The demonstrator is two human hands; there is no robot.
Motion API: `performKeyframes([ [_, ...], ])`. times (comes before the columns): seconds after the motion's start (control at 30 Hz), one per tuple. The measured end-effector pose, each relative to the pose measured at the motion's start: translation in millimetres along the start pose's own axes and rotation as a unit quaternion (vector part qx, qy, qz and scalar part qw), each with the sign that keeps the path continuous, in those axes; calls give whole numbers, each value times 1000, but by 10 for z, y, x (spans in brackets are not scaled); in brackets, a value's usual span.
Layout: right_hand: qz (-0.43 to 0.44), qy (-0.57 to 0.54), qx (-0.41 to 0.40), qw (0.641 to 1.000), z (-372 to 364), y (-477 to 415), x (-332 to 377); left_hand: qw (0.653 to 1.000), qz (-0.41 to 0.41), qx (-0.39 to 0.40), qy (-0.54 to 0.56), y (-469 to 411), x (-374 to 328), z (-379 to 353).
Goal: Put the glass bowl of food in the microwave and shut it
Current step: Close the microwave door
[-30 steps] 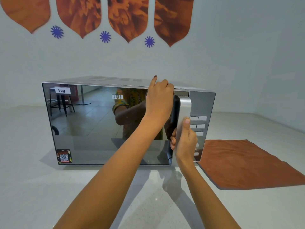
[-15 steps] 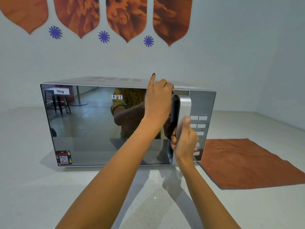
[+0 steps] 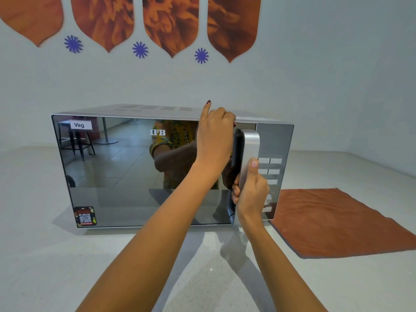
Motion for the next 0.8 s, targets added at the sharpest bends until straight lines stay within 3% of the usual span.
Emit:
performKeyframes([
  [0.8,5,10,-9,1000,-52,-69,-24,1000,9,-12,26,-64,30,-18],
])
Point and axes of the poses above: each hand's wrist, its own y-axis away from the middle knuckle, its own z-axis out of the back of the hand, x = y × z, the point moved 5 cm from there along -y, towards the middle knuckle, and after that the axes turned 14 degrees about y, right-handed, at the moved point
